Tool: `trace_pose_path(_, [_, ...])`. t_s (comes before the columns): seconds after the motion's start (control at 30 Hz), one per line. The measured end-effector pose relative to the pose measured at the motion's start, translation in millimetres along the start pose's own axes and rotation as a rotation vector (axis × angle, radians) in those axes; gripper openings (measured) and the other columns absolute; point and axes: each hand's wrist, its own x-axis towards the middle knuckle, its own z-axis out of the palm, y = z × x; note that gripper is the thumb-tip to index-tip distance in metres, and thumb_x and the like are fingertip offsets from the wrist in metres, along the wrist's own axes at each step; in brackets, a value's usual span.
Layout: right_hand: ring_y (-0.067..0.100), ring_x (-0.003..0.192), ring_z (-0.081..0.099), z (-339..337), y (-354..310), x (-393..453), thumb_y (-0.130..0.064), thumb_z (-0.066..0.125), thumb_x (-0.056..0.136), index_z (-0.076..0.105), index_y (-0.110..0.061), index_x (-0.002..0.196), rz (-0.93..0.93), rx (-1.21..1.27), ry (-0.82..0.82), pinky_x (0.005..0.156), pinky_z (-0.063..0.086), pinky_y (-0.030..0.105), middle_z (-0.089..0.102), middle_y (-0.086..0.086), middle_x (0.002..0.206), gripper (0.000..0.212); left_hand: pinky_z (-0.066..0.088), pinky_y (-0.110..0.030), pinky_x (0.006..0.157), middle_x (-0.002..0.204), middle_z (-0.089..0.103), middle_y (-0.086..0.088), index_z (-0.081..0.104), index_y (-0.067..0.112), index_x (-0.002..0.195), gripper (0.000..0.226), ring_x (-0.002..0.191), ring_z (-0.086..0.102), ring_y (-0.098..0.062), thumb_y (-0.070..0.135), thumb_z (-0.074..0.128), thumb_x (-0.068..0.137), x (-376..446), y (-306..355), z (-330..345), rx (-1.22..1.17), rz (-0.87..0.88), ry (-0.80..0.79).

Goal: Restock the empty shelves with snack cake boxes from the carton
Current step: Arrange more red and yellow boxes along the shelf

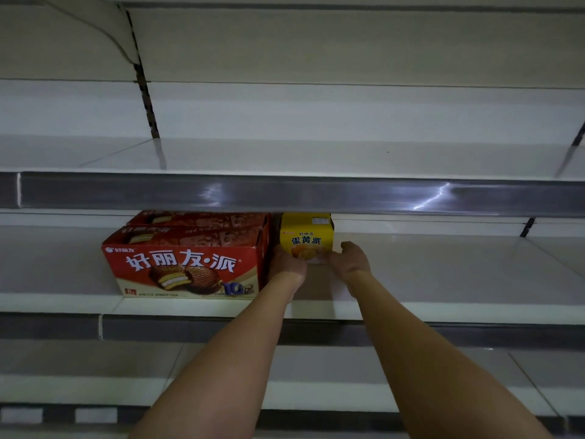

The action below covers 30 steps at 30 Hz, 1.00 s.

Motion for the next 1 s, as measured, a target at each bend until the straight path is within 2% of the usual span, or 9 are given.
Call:
trace_pose_path(0.1, [0.030,0.132,0.041,-16.9,7.5,-3.7,-0.031,0.053,0.094,0.038,-0.004,0.142,-0.018,-0.112,-0.009,0.102,0.037,0.033,0.042,0.013,0.146,0.057,0.044,-0.041,0.098,0.139,0.043,-0.016,0.037,0.011,0.138,0.045,0.125,0.046,-0.036,0.017,0.045,0.095,-9.4,6.3,-4.4,0.298,0.060,-0.019])
trace_pose_path(0.2, [0.027,0.133,0.041,-32.5,16.7,-6.7,-0.030,0.050,0.095,0.035,-0.011,0.145,0.002,-0.168,-0.036,0.106,0.035,0.033,0.039,0.010,0.148,0.056,0.045,-0.041,0.097,0.138,0.046,-0.011,0.042,0.017,0.135,0.039,0.124,0.048,-0.031,0.023,0.045,0.097,-17.4,9.1,-4.4,0.474,0.110,-0.037])
trace_pose_path(0.3, [0.026,0.130,0.044,-47.5,25.8,-10.3,-0.033,0.048,0.097,0.038,-0.012,0.143,0.002,-0.285,-0.037,0.104,0.036,0.032,0.043,0.009,0.145,0.052,0.042,-0.041,0.101,0.137,0.049,-0.006,0.040,0.025,0.138,0.038,0.125,0.046,-0.026,0.031,0.038,0.100,-26.5,19.7,-0.3,0.602,0.139,-0.044])
trace_pose_path(0.4, [0.026,0.120,0.051,-59.2,35.2,-17.7,-0.034,0.047,0.097,0.045,-0.013,0.136,0.015,-0.375,-0.027,0.098,0.043,0.034,0.052,0.010,0.135,0.045,0.036,-0.033,0.101,0.137,0.051,-0.004,0.043,0.024,0.138,0.040,0.128,0.044,-0.023,0.036,0.032,0.102,-43.2,34.3,7.2,0.722,0.170,-0.048])
trace_pose_path(0.53, [0.027,0.117,0.053,-75.1,45.4,-37.1,-0.033,0.047,0.096,0.047,-0.011,0.134,0.042,-0.382,0.078,0.096,0.043,0.033,0.054,0.011,0.131,0.044,0.041,-0.033,0.095,0.136,0.053,-0.005,0.049,0.022,0.133,0.039,0.122,0.050,-0.024,0.039,0.032,0.102,-51.2,42.1,26.0,0.713,0.233,-0.171])
trace_pose_path(0.7, [0.025,0.120,0.052,-95.7,52.9,-69.3,-0.033,0.046,0.096,0.043,-0.012,0.140,0.094,-0.381,0.310,0.097,0.041,0.031,0.053,0.009,0.136,0.049,0.042,-0.033,0.090,0.129,0.054,-0.007,0.053,0.017,0.125,0.034,0.118,0.050,-0.026,0.030,0.034,0.101,-65.9,51.6,44.2,0.711,0.476,-0.293])
trace_pose_path(0.83, [0.027,0.119,0.052,-95.8,64.1,-114.1,-0.032,0.046,0.096,0.045,-0.011,0.138,0.239,-0.357,0.498,0.097,0.043,0.034,0.053,0.011,0.135,0.047,0.044,-0.034,0.082,0.119,0.059,-0.011,0.059,0.012,0.110,0.027,0.107,0.054,-0.029,0.024,0.038,0.098,-91.6,44.2,53.8,0.611,0.709,-0.389])
trace_pose_path(0.93, [0.028,0.115,0.055,-86.7,75.6,-155.6,-0.034,0.045,0.095,0.051,-0.012,0.130,0.350,-0.355,0.588,0.095,0.045,0.036,0.057,0.011,0.130,0.042,0.045,-0.035,0.085,0.122,0.059,-0.008,0.060,0.014,0.116,0.030,0.110,0.054,-0.029,0.029,0.041,0.099,-119.1,35.3,52.2,0.536,0.827,-0.476])
trace_pose_path(1.0, [0.028,0.119,0.053,-77.3,84.9,-188.5,-0.034,0.044,0.095,0.049,-0.011,0.134,0.445,-0.360,0.610,0.095,0.042,0.034,0.055,0.010,0.132,0.045,0.045,-0.035,0.084,0.122,0.059,-0.008,0.059,0.015,0.118,0.031,0.110,0.054,-0.028,0.030,0.039,0.100,-136.8,21.8,52.2,0.524,0.871,-0.583])
